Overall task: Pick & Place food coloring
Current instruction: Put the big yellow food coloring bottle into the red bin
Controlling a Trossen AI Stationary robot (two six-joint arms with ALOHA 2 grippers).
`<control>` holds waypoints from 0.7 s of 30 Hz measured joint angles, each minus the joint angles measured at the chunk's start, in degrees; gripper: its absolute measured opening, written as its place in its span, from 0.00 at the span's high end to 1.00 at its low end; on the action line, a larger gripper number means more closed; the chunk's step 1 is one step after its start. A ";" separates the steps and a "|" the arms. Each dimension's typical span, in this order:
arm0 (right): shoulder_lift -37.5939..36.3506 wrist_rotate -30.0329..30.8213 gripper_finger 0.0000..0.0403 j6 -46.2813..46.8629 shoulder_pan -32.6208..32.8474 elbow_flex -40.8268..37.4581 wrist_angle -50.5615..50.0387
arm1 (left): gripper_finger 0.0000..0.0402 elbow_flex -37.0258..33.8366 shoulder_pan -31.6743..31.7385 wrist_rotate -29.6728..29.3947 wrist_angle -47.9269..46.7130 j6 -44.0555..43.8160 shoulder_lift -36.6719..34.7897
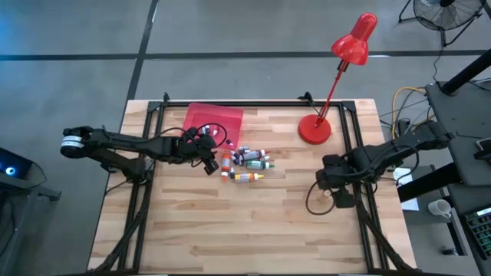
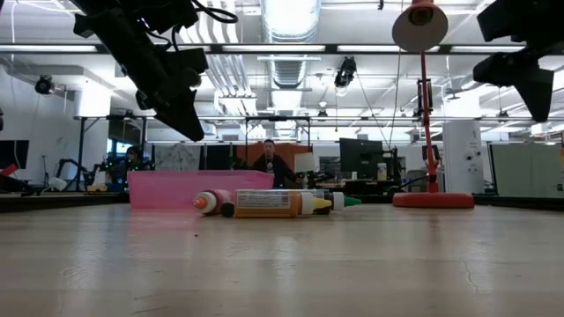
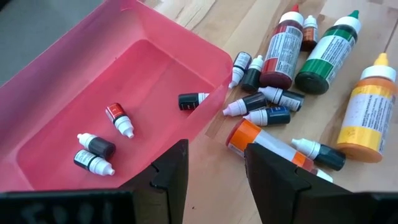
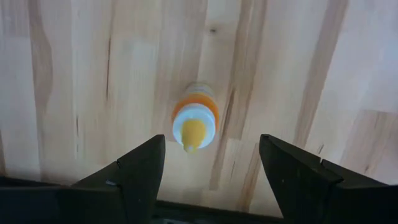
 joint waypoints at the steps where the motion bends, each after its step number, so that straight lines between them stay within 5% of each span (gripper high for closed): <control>1: 0.38 -0.02 0.36 -0.47 0.15 -0.02 0.05 | 0.67 0.00 0.00 0.00 0.00 -0.02 0.00; 9: 4.17 -0.88 0.39 0.95 0.34 -0.04 2.41 | 0.67 -0.04 0.00 0.02 0.00 -1.07 0.00; 21: 8.87 2.37 0.39 17.22 7.09 0.77 2.96 | 0.67 -0.07 0.00 0.01 -0.02 -0.87 0.00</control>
